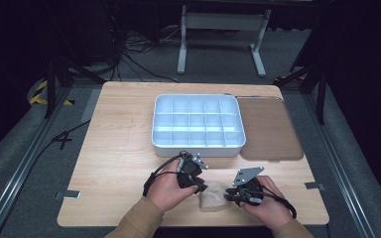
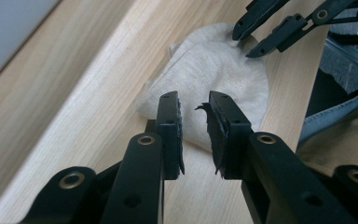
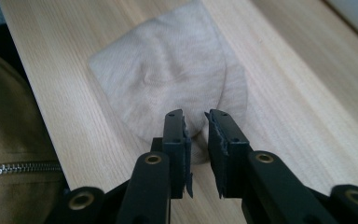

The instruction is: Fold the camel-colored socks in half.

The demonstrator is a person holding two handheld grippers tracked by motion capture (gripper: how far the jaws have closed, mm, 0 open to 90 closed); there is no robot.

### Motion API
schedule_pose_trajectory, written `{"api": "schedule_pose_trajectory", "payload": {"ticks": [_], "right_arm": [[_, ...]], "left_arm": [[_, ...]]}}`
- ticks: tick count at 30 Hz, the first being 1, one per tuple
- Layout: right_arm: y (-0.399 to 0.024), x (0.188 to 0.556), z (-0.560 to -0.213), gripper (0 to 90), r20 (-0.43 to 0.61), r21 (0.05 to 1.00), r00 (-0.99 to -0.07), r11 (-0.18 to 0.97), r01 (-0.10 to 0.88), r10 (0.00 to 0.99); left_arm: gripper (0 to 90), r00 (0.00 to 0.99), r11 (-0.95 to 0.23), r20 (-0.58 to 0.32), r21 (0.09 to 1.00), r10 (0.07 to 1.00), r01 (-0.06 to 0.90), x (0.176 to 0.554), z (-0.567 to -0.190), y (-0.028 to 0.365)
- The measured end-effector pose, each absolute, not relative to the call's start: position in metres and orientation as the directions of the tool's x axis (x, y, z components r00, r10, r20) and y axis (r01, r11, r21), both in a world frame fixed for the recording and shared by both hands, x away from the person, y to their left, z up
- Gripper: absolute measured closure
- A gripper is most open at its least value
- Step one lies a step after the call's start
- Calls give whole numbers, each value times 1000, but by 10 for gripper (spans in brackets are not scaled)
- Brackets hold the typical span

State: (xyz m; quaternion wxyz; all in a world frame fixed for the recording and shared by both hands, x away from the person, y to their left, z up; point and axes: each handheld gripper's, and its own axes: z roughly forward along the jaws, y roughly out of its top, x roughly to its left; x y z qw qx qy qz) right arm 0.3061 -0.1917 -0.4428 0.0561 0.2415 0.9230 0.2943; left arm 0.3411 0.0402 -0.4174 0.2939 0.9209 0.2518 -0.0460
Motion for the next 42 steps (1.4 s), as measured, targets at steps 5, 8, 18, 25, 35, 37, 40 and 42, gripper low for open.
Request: {"api": "schedule_pose_trajectory", "payload": {"ticks": [5,8,18,25,35,37,40,42], "right_arm": [[-192,306,-434,806,42,621,-868,668,411,495],[-190,307,-432,836,54,650,-864,640,411,500],[-182,311,-440,861,100,658,-861,616,433,499],[-175,313,-450,871,98,641,-868,637,429,486],[-176,315,-458,883,99,631,-862,639,440,496],[-176,315,-459,884,94,632,-864,641,436,494],[-175,314,-459,885,87,633,-866,643,430,493],[-175,314,-459,885,82,634,-867,646,425,491]], "left_arm": [[748,861,-704,-221,502,458,503,344,-417,51],[758,856,-711,-218,481,469,513,346,-422,55],[794,856,-745,-228,423,463,516,347,-441,48],[800,861,-762,-226,401,456,508,347,-448,46],[799,873,-779,-223,395,434,488,347,-450,41],[798,875,-789,-222,378,430,484,347,-449,40],[797,876,-782,-219,394,430,483,346,-451,38],[794,880,-790,-217,389,422,474,346,-449,38]]}}
